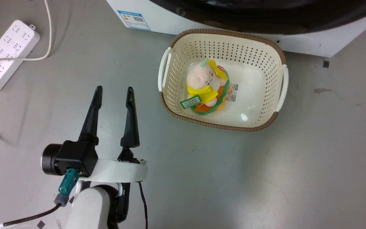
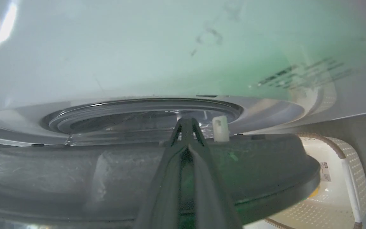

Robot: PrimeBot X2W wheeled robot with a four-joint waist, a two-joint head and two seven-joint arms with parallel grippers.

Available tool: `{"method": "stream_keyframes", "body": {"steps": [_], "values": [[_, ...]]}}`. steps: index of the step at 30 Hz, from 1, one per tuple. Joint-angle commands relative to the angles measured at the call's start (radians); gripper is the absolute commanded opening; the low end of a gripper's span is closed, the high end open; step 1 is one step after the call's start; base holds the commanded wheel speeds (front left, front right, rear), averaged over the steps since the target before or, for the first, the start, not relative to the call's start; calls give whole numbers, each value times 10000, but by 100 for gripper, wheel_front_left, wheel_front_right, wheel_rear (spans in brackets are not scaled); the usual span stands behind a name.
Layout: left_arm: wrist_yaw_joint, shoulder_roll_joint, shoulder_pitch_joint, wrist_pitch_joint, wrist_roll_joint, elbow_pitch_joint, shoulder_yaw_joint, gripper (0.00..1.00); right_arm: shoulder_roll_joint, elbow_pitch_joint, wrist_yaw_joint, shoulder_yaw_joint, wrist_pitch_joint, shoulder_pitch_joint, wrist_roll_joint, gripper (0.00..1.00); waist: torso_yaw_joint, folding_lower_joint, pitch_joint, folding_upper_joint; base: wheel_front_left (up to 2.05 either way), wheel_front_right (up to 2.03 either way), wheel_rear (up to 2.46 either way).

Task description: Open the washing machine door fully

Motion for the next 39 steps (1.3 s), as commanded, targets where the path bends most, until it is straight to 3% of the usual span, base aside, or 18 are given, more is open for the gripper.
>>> {"method": "stream_keyframes", "body": {"steps": [1, 6, 15, 30, 39], "values": [[73, 13, -132, -128, -63, -19, -71, 100, 224, 254, 52, -384, 701, -43, 78, 0, 33, 0, -76, -1, 0, 0, 0], [95, 14, -33, -214, -83, 12, -100, 100, 331, 153, 52, -1090, 1740, 395, -298, 0, 50, 0, -366, -1, 0, 0, 0], [29, 14, 361, -214, -33, 202, -91, 100, 483, -666, 52, -611, 2401, 2197, 133, 0, -76, 0, -1380, -1, 0, 0, 0], [-109, 14, 1435, -214, 83, 593, -124, 100, 494, 330, 52, 1903, 2300, 5606, 3247, 0, -201, 0, -3184, -1, 0, 0, 0], [-205, 14, 1976, -214, 43, 770, -512, 100, 495, 879, 52, 4309, 2102, 7035, 5996, 0, -180, 0, -3793, -1, 0, 0, 0]]}}
